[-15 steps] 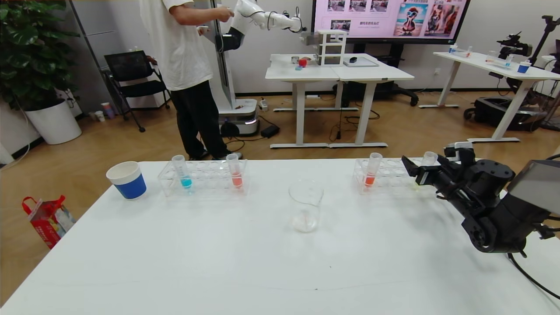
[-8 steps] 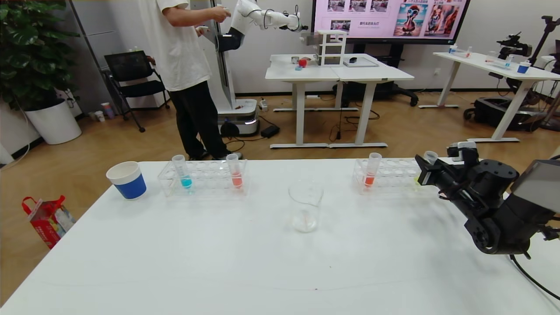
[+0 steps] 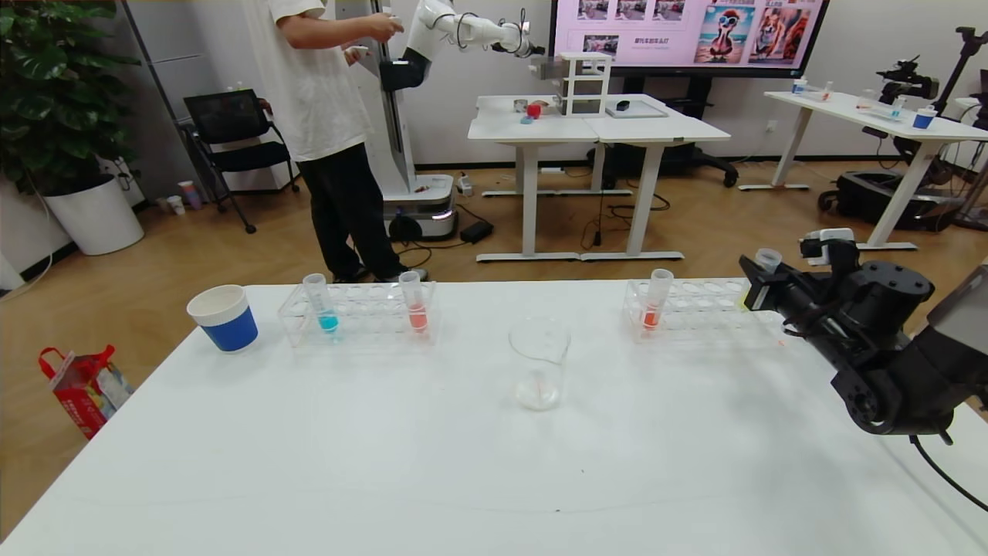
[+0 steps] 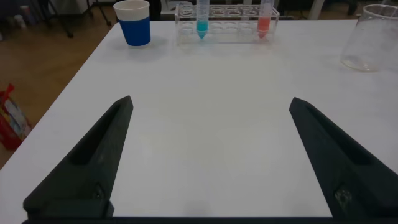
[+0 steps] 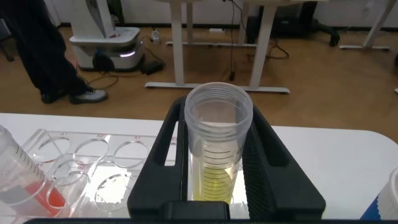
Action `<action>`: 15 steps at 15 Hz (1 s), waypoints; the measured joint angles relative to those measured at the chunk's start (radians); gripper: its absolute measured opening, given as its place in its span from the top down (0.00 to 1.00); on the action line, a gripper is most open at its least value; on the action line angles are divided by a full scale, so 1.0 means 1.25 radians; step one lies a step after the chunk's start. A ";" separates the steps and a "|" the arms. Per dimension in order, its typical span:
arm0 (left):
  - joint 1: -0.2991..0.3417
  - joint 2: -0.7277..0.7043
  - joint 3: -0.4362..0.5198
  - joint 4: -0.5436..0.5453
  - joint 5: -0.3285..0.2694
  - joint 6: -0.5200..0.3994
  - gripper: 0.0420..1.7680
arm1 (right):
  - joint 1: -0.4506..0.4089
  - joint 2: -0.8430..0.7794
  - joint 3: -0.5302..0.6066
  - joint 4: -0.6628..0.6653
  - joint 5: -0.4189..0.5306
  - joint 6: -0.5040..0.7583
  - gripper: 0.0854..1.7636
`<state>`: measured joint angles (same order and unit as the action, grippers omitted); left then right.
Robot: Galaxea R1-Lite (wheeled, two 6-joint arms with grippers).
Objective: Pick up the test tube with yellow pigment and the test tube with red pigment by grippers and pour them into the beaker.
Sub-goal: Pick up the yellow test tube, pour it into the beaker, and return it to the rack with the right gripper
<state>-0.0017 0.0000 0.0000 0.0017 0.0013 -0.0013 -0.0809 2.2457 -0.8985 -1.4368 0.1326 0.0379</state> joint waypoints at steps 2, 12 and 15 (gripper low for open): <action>0.000 0.000 0.000 0.000 0.000 0.000 0.01 | 0.001 -0.036 -0.010 0.031 0.004 -0.001 0.75; 0.000 0.000 0.000 0.000 0.000 0.000 0.01 | 0.065 -0.078 -0.121 0.055 0.088 -0.089 0.75; 0.000 0.000 0.000 0.000 0.000 -0.001 0.01 | 0.132 -0.082 -0.161 0.083 0.129 -0.150 0.75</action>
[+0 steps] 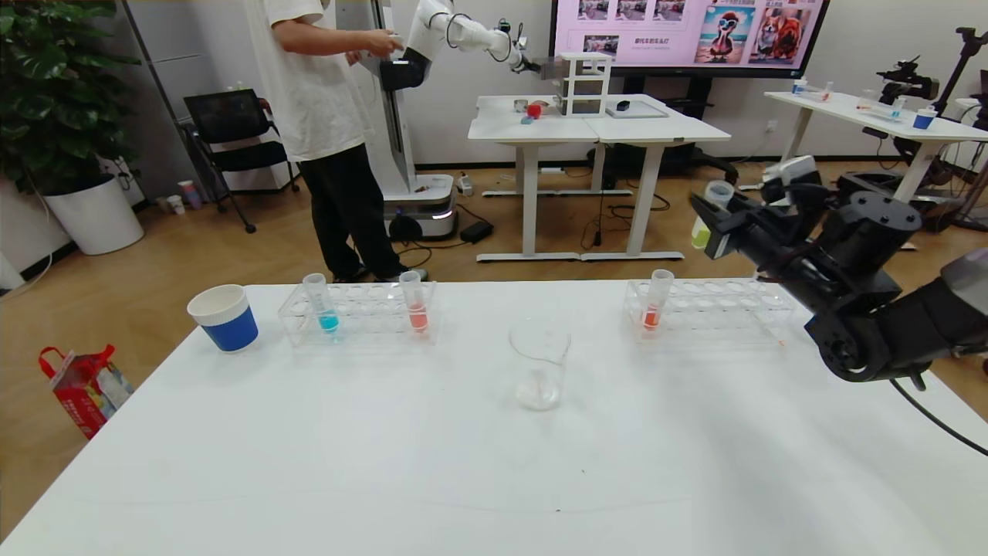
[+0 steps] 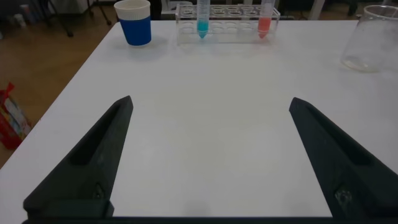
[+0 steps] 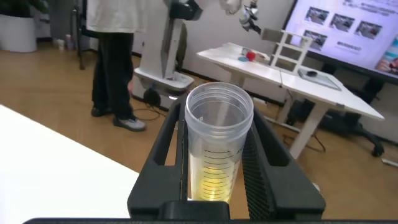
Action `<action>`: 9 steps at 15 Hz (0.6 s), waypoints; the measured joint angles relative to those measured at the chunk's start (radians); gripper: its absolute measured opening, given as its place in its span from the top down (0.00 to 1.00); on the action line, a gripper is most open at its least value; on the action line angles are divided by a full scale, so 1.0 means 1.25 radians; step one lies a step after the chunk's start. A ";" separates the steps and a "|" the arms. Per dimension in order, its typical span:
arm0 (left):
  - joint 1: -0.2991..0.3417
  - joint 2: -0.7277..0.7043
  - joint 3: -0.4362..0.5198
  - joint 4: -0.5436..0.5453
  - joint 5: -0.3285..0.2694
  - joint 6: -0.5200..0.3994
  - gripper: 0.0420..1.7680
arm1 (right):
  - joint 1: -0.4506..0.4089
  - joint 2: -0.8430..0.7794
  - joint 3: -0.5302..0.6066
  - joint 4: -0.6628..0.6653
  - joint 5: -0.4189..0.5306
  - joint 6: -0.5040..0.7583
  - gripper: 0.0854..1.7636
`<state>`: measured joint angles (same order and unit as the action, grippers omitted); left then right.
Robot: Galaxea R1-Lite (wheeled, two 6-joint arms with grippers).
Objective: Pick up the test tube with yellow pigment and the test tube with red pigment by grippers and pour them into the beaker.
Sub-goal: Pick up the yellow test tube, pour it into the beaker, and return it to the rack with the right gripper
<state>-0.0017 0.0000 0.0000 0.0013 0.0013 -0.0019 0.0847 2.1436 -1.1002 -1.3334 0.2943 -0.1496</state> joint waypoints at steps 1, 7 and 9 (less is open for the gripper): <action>0.000 0.000 0.000 0.000 0.000 0.001 0.01 | 0.026 -0.001 -0.005 0.002 0.012 -0.020 0.75; 0.000 0.000 0.000 0.000 0.000 0.001 0.01 | 0.152 0.000 -0.012 0.000 0.127 -0.212 0.75; 0.000 0.000 0.000 0.000 0.000 0.001 0.01 | 0.183 0.003 -0.013 -0.008 0.154 -0.275 0.75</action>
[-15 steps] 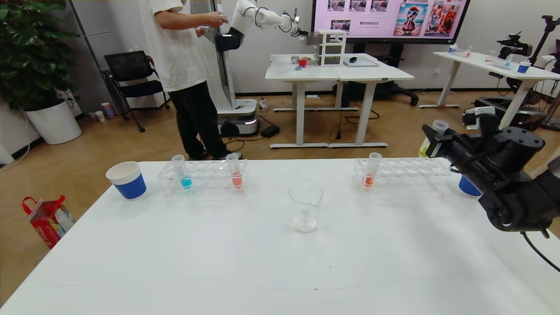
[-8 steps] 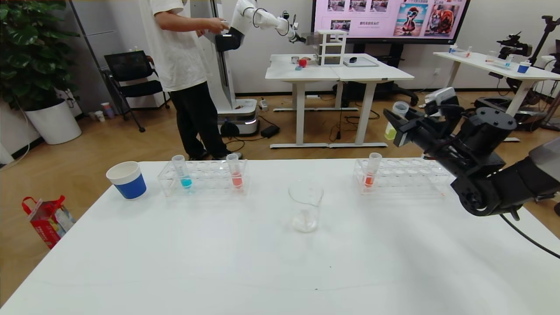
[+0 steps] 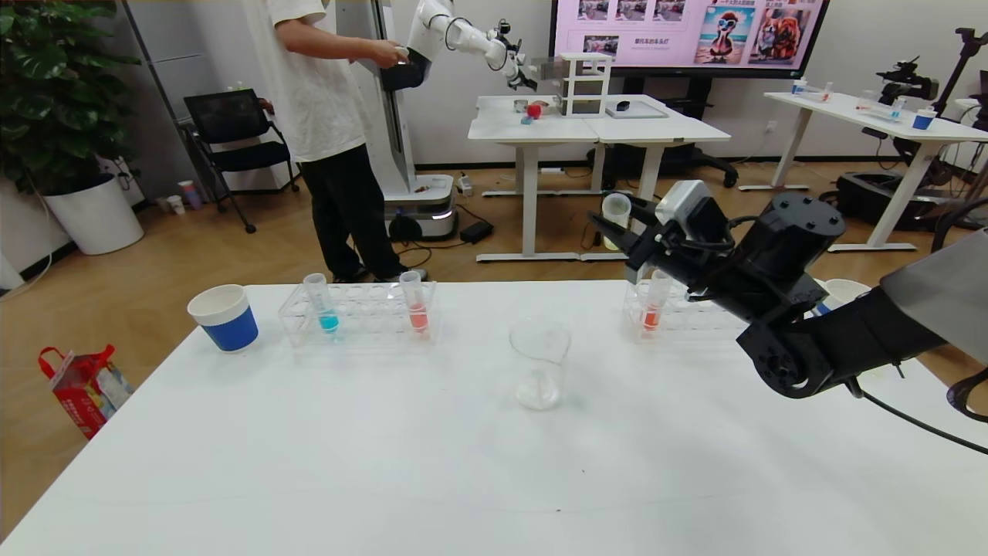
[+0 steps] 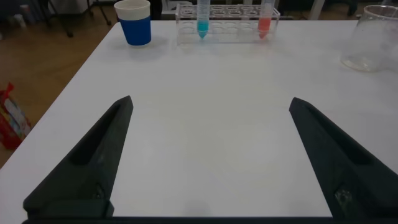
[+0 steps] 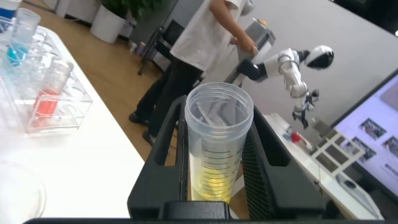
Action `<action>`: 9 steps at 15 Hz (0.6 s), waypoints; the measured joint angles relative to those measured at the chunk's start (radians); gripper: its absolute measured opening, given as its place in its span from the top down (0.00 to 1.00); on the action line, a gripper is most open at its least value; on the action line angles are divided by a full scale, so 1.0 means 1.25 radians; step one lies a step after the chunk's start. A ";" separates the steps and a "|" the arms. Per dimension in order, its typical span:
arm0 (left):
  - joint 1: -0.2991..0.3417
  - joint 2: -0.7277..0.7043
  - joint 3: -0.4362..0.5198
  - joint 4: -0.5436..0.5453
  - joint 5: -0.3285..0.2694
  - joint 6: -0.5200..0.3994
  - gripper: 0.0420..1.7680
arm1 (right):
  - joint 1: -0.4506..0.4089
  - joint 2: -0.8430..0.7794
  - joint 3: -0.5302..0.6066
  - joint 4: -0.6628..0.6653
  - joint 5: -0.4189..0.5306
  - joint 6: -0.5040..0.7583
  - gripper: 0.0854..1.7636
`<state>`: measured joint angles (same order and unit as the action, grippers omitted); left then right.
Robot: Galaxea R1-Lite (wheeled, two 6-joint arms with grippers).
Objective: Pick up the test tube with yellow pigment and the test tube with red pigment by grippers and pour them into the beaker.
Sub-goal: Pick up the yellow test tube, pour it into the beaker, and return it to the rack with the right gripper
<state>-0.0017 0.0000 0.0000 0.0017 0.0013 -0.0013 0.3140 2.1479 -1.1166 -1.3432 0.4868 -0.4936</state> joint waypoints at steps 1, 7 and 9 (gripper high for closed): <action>0.000 0.000 0.000 0.000 0.000 0.000 0.01 | 0.011 0.004 0.000 -0.005 0.030 -0.031 0.75; 0.000 0.000 0.000 0.000 0.000 0.000 0.01 | 0.046 0.043 0.000 -0.021 0.111 -0.213 0.75; 0.000 0.000 0.000 0.000 0.000 0.000 0.01 | 0.054 0.062 -0.004 -0.039 0.166 -0.258 0.75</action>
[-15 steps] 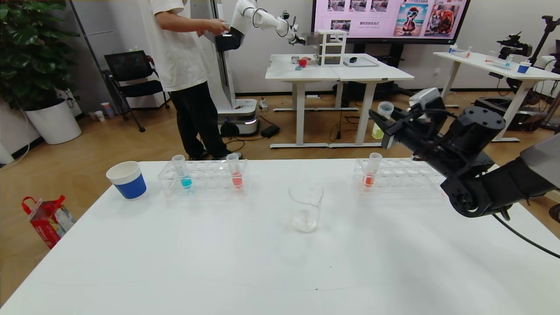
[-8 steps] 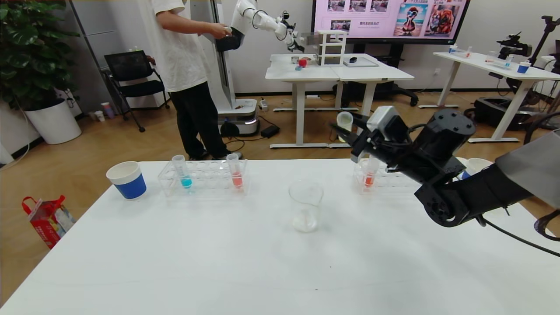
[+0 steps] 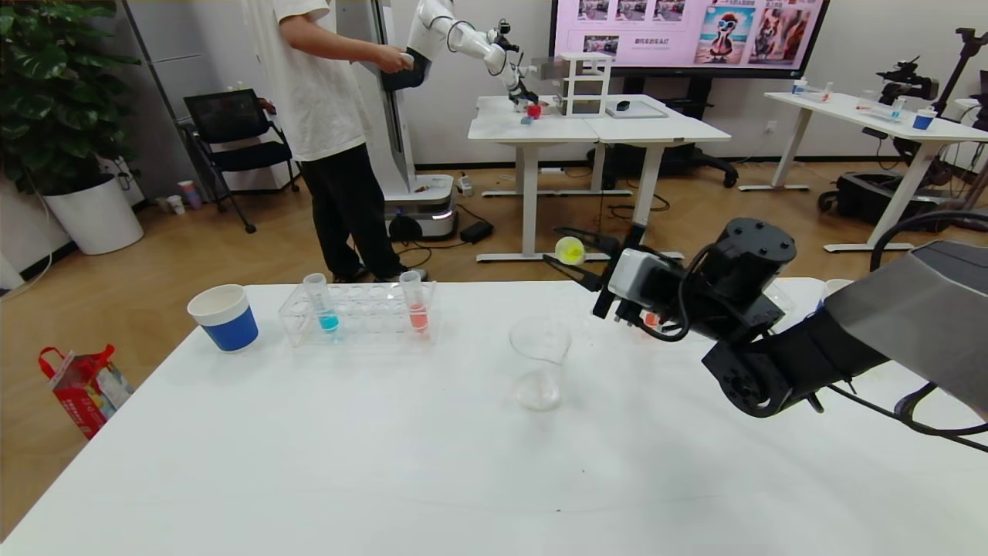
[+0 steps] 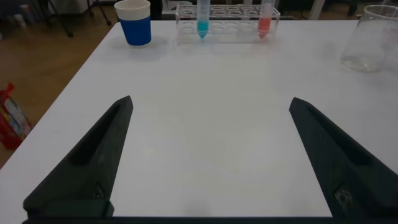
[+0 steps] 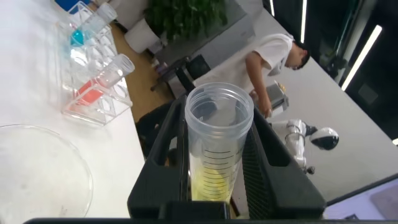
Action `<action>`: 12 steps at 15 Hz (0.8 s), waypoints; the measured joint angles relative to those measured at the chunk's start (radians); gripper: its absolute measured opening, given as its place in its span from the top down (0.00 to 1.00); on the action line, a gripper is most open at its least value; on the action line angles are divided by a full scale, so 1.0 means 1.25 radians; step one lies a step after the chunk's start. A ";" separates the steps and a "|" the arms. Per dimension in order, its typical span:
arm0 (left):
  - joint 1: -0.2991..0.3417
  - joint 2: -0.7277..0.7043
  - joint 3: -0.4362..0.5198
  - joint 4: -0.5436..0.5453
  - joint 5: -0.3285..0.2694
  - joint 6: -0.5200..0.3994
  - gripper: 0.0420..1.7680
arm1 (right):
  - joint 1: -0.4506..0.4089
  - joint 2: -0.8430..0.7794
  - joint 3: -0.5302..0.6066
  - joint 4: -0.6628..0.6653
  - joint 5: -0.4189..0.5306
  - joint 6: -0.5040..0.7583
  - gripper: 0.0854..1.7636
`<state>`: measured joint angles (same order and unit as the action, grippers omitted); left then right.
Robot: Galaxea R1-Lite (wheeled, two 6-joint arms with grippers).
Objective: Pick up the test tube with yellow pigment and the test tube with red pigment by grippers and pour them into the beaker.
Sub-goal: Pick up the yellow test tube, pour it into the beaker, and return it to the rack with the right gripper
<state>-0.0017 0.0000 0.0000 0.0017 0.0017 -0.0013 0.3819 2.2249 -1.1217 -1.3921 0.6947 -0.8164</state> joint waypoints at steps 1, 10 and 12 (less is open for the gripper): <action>0.000 0.000 0.000 0.000 0.000 0.000 0.01 | 0.004 0.006 0.002 -0.002 0.015 -0.016 0.75; 0.000 0.000 0.000 0.000 0.000 0.000 0.01 | -0.008 0.051 -0.027 0.009 0.120 -0.235 0.75; 0.000 0.000 0.000 0.000 0.000 0.000 0.01 | -0.013 0.066 -0.051 0.012 0.137 -0.265 0.75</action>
<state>-0.0017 0.0000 0.0000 0.0017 0.0013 -0.0013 0.3660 2.3068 -1.1853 -1.3777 0.8660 -1.1477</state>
